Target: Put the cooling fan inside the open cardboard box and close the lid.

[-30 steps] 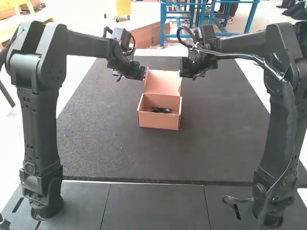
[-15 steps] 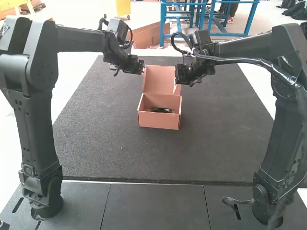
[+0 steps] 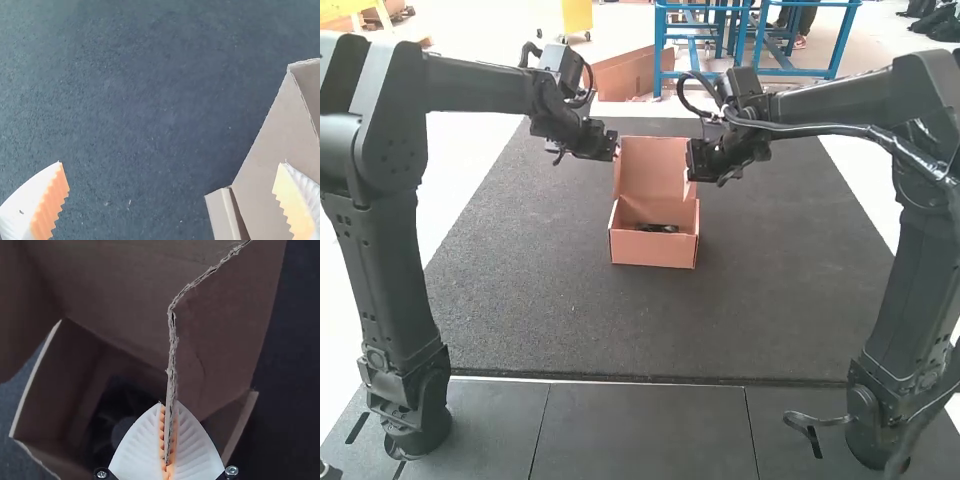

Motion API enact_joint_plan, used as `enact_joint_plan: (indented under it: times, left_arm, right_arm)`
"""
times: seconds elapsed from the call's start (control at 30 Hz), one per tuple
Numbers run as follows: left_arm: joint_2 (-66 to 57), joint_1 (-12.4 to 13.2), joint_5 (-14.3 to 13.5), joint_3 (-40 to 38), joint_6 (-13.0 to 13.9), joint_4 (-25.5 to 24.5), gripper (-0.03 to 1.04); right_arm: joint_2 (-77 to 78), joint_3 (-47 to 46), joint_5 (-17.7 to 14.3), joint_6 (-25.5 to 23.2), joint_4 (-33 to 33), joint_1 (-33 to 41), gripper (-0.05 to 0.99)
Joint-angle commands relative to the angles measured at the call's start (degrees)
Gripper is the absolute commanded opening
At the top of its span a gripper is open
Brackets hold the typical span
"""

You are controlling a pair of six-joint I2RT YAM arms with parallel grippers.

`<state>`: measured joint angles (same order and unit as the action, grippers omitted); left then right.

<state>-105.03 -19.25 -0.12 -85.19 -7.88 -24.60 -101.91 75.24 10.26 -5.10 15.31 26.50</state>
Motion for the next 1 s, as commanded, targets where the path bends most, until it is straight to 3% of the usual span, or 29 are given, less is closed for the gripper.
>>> enact_joint_plan:
  times: [0.0,0.4,0.67,0.97]
  left_arm:
    - [2.38,-0.79,0.03,0.55,-0.12,0.25,0.97]
    - [3.61,-1.76,0.56,2.13,0.15,-1.5,0.97]
    - [5.45,-4.49,1.97,4.77,0.15,-1.15,0.97]
    - [8.27,-4.57,1.88,8.11,0.06,-1.77,0.97]
  right_arm:
    - [1.45,-0.54,0.55,0.62,-0.11,0.92,-0.01]
    - [1.62,-1.77,0.46,1.94,1.74,1.18,-0.01]
    - [2.42,-2.91,0.46,2.03,1.74,1.18,-0.01]
    - [3.47,-4.58,0.37,2.38,3.32,2.5,-0.01]
